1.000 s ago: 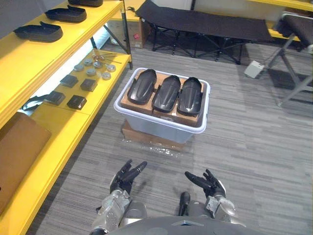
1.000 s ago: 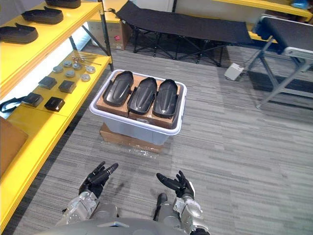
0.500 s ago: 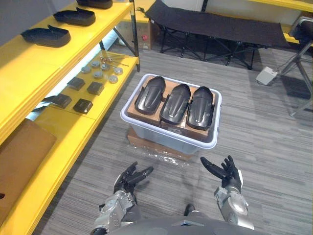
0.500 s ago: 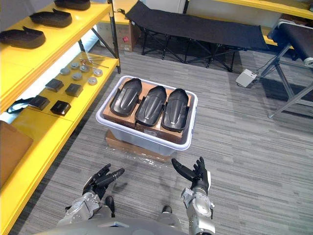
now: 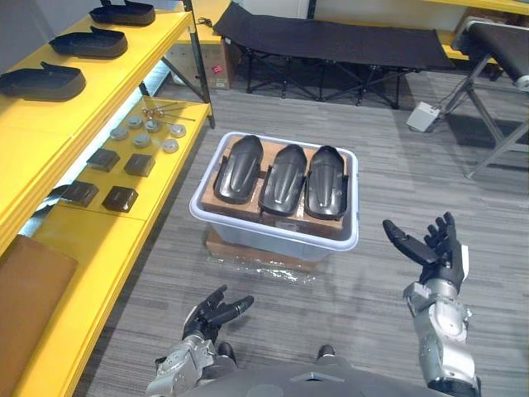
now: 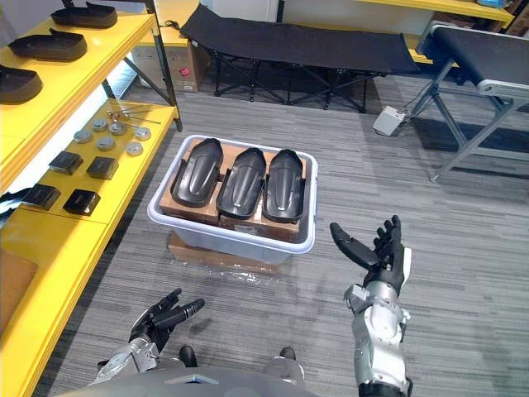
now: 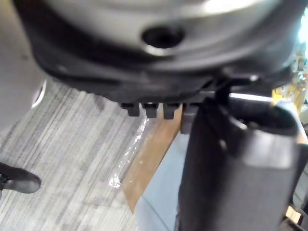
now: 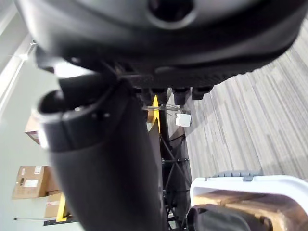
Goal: Walk over and take three plastic housings, then place them on the shelf
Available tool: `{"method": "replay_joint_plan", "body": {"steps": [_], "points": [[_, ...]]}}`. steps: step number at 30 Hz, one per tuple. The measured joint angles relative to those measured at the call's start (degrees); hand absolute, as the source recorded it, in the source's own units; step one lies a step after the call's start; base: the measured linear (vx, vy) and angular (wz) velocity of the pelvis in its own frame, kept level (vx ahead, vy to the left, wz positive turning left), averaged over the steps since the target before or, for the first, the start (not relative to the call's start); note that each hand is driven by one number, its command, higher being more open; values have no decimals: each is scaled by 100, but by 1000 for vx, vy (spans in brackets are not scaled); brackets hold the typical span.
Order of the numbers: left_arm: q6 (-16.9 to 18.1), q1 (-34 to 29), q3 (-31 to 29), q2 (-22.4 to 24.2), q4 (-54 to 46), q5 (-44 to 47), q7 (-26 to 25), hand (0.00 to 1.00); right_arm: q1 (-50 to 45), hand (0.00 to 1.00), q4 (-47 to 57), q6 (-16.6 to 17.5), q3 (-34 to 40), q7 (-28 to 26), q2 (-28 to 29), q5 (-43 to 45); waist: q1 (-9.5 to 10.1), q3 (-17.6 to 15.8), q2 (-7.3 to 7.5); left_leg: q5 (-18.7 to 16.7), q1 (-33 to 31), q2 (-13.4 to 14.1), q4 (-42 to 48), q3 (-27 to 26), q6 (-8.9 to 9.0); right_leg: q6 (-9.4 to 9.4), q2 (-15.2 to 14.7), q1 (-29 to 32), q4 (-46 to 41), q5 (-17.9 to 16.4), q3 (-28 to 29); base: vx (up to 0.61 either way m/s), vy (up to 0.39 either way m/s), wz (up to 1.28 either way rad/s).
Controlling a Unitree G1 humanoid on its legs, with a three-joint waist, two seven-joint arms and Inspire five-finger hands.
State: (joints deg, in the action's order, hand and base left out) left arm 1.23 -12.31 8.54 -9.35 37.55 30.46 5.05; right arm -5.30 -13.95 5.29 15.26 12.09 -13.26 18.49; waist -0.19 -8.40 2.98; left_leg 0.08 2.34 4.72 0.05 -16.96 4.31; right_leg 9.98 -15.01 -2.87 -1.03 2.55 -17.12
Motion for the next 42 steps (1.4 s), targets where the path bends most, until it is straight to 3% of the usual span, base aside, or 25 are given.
{"method": "replay_joint_plan", "body": {"steps": [2,5,11,17,21,24,33,34,38,42], "points": [[12,114,-16,-57,-1,-188,56,100,947,100,-1190,-125,-5,40,-419,121,40,-186,22,-382,-687,215,984,151,29,-61,58,175,-108,-43,-150,-211,-40,25],[127,449,-43,-83,-29,-182,99,100,2099,100,-2273,-164,-25,231,-909,464,291,-662,-198,-660,-1359,568,2013,483,-17,-175,304,311,-243,12,-330,-182,-21,31],[500,1147,-37,-229,-163,-180,131,100,4310,100,-3627,-133,-461,317,-1871,897,703,-1629,-184,-468,-2290,577,2369,883,-135,-231,365,856,-304,249,-551,-169,18,24],[743,1356,22,-216,101,-150,-1,100,5218,100,-4434,-139,-699,343,-2228,899,834,-1805,-350,-480,-2823,475,2597,1034,-225,-206,259,1236,-472,279,-668,-16,61,14],[730,1480,180,-123,424,170,-131,100,5636,100,-4625,-373,-832,429,-2750,892,927,-1991,-548,-475,-3101,425,2674,1065,-280,-209,177,1529,-626,271,-672,-10,41,2],[739,1488,190,-53,425,371,-131,100,5881,100,-4829,-488,-855,672,-2880,890,946,-2025,-611,-441,-3202,381,2662,1038,-314,-216,94,1725,-778,229,-672,-16,18,0],[752,1656,415,54,582,746,-129,100,6453,100,-4879,-1396,-1268,1166,-3237,877,959,-2123,-868,-263,-3370,240,2441,1025,-347,-227,-138,2206,-1301,19,-638,-33,-7,4],[750,1659,421,55,579,751,-123,100,6486,0,-4879,-1475,-1339,1162,-3238,877,954,-2128,-879,-233,-3385,223,2429,1029,-345,-232,-170,2261,-1381,-20,-639,12,-25,9],[764,1660,450,71,569,769,-101,100,6491,0,-4886,-1833,-1684,1033,-3240,751,980,-2133,-907,-158,-3406,149,2375,1072,-342,-253,-309,2424,-1763,-227,-659,13,-37,13],[781,1657,450,66,575,767,-72,100,6493,0,-4958,-2029,-1890,945,-3632,240,958,-2132,-911,-139,-3470,88,2384,1182,-321,-284,-453,2561,-2194,-488,-732,0,-51,16]]}}
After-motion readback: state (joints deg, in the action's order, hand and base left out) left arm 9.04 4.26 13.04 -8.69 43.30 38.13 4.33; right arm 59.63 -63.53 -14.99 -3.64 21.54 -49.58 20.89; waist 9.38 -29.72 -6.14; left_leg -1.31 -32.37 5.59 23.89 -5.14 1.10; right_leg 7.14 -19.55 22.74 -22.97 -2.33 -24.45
